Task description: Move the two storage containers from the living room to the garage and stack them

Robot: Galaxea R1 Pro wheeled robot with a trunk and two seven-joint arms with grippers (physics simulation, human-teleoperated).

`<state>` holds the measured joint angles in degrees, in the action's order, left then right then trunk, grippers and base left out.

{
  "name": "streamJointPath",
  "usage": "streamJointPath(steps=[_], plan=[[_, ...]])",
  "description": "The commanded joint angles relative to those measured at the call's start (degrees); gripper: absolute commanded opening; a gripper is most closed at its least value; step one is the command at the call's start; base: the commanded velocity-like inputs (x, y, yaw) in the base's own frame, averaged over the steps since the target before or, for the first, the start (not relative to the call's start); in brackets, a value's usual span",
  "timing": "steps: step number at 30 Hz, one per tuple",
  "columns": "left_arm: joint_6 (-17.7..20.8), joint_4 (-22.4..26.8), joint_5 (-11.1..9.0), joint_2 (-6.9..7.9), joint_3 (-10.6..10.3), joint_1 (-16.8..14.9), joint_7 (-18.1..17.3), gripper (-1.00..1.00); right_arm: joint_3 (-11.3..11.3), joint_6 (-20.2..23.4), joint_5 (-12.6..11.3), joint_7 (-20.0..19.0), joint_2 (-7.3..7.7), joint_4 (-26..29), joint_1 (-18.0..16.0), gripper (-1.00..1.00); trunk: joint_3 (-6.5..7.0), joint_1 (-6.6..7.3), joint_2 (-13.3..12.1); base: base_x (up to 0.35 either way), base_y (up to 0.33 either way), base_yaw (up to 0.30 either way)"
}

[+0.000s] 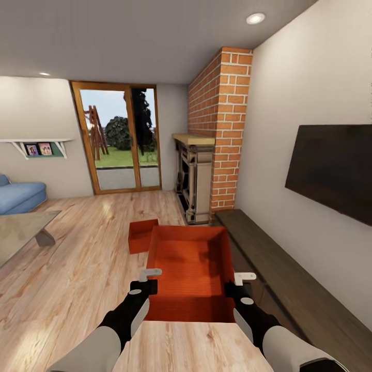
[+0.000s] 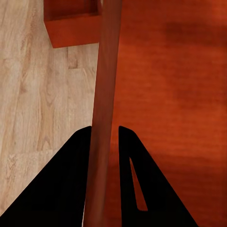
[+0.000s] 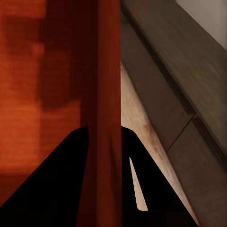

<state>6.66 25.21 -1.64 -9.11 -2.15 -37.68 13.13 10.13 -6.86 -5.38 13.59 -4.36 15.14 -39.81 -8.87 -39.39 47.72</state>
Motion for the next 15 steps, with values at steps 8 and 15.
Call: streamJointPath(steps=[8, 15], plan=[[0.5, 1.1, -0.6, -0.03, 0.7, 0.0, 0.6, -1.0, 0.7, -0.1, -1.0, -0.1, -0.03, -0.1, 0.0, -1.0, 0.64, -0.01, 0.1, 0.0, 0.0, 0.0], [0.5, 1.1, -0.6, -0.03, 0.7, -0.1, 0.6, -1.0, 0.7, -0.1, -1.0, -0.1, -0.03, -0.1, 0.0, -1.0, 1.25, -0.01, 0.1, 0.0, 0.0, 0.0]])
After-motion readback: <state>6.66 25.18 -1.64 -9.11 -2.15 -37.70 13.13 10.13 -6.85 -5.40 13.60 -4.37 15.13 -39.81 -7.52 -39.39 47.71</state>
